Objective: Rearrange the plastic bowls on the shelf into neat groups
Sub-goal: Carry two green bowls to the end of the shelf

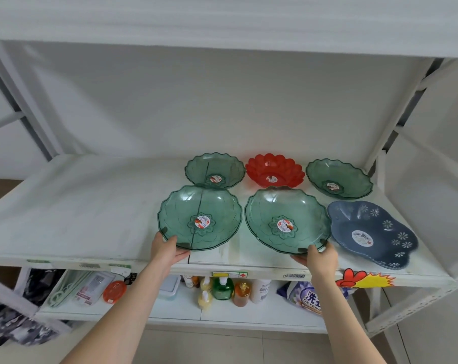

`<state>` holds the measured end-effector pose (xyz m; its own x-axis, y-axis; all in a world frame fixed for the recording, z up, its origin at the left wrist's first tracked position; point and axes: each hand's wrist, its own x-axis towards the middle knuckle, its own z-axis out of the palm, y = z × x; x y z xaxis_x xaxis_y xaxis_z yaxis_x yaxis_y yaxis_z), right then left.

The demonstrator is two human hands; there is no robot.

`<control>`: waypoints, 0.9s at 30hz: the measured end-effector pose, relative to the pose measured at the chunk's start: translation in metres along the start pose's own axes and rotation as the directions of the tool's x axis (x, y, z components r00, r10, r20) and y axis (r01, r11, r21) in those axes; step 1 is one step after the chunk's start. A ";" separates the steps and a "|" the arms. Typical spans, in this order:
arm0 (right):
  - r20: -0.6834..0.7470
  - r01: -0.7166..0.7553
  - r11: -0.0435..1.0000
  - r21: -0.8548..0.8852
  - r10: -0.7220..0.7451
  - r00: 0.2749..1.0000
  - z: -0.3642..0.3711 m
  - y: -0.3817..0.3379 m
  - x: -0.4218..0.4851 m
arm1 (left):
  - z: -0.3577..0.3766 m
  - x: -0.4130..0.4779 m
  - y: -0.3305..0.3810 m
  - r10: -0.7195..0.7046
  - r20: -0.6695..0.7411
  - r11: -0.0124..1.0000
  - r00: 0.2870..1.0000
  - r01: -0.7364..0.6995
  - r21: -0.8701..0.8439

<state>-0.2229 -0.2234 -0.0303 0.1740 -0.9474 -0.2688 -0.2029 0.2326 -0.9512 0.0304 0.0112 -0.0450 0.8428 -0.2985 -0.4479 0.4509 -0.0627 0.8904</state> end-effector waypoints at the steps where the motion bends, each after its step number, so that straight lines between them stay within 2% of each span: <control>1: 0.005 -0.003 1.000 -0.003 0.003 1.000 0.000 -0.005 -0.004 | -0.002 -0.003 0.003 -0.001 -0.004 1.000 1.000 0.001 -0.007; 10: 0.024 -0.007 1.000 0.000 0.007 1.000 0.025 -0.039 -0.055 | -0.055 -0.020 0.036 -0.015 -0.023 0.999 1.000 0.015 -0.030; 22: 0.020 -0.061 0.995 0.082 0.060 0.998 0.134 -0.053 -0.143 | -0.194 0.003 0.109 -0.029 -0.027 0.996 0.999 0.031 0.084; 27: 0.025 -0.073 0.993 0.095 0.070 0.997 0.178 -0.056 -0.166 | -0.228 0.028 0.126 -0.050 -0.036 0.994 0.998 0.053 0.092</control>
<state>-0.0694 -0.0400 0.0405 0.1829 -0.9229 -0.3388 -0.1226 0.3205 -0.9393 0.1780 0.2124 0.0355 0.8290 -0.2608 -0.4947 0.4663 -0.1660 0.8689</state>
